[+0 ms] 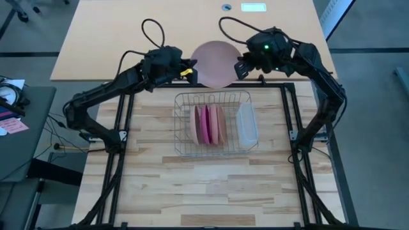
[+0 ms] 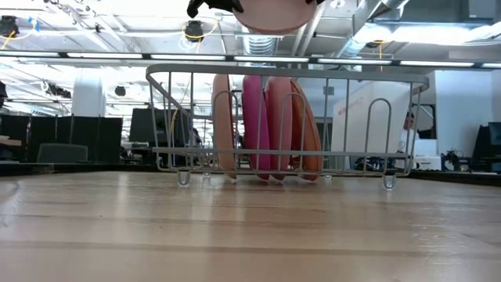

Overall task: Sort dishes
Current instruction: Put the beige plate in the dish rack

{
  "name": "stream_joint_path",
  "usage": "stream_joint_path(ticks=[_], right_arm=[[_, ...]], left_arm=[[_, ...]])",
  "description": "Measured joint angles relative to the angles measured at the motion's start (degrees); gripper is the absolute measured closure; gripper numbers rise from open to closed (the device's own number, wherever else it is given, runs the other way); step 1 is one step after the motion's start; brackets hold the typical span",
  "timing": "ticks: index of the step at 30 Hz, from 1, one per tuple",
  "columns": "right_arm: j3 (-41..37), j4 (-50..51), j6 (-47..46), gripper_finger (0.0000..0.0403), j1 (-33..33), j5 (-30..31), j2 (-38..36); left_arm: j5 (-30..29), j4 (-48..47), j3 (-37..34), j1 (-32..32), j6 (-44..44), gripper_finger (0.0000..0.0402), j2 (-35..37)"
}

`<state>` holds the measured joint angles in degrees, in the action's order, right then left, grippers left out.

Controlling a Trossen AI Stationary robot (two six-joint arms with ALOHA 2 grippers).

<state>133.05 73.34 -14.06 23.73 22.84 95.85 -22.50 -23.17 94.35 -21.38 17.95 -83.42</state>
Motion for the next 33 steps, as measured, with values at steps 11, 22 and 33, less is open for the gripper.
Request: stream_joint_path(ticks=[11, 22, 33], right_arm=[[0.1, -24.6, 30.2, 0.0197, 0.1, -1.7, -3.9], [0.0, -62.6, 48.7, 0.0195, -0.6, -9.9, 7.0], [-0.1, -64.2, 51.7, 0.0195, -7.0, -3.5, 13.4]], left_arm=[[-19.9, 1.6, 0.0, -0.4, -8.9, 0.0399, 7.8], [-38.2, 11.7, 0.0, 5.4, -23.6, 0.04, 14.2], [-40.3, 14.9, 0.0, 12.0, -41.5, 0.04, 14.0]])
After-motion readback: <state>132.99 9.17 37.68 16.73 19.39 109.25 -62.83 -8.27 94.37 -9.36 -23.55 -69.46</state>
